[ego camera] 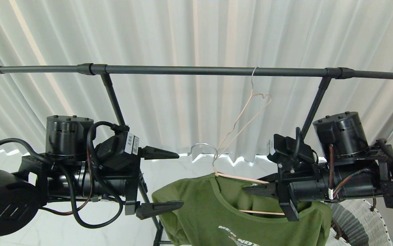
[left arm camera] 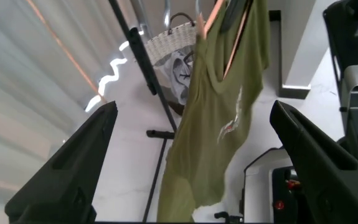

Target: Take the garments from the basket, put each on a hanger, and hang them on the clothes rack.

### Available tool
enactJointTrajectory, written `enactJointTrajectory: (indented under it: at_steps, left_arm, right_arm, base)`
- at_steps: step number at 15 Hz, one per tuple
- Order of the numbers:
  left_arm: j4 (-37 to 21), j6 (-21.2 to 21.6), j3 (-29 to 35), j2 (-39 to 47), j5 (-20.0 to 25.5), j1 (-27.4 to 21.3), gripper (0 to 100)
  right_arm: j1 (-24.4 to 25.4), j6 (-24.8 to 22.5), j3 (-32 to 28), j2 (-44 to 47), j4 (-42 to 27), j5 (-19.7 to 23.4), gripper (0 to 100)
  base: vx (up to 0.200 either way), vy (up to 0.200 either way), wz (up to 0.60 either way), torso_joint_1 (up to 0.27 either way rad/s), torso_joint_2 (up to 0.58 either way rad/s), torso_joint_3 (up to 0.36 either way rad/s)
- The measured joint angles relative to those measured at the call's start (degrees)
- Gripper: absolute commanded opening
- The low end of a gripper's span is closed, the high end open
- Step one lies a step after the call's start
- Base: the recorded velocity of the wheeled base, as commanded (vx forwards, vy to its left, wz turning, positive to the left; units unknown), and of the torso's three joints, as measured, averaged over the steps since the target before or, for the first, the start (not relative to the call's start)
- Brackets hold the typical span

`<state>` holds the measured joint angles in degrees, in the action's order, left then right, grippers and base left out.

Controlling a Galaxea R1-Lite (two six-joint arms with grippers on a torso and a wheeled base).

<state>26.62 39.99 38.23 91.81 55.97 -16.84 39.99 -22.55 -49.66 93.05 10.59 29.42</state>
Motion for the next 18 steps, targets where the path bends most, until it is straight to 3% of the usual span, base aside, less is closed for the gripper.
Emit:
enactJointTrajectory:
  at_steps: [5,10,18]
  left_arm:
    - [0.0,1.6,-1.1,0.7,-0.2,5.3,100]
    - [0.0,10.8,-1.8,5.8,-0.5,10.5,100]
    - [0.0,11.0,-1.2,10.1,-0.7,12.4,100]
  right_arm:
    - [-3.1,0.1,1.1,-3.0,0.1,0.8,0]
    - [-5.0,0.4,3.0,-8.6,0.1,4.0,0]
    - [-5.0,1.5,3.0,-14.4,0.2,6.1,0]
  base:
    - [0.000,0.000,0.00,0.000,0.00,0.000]
    - [0.000,0.000,0.00,0.000,0.00,0.000]
    - [0.000,0.000,0.00,0.000,0.00,0.000]
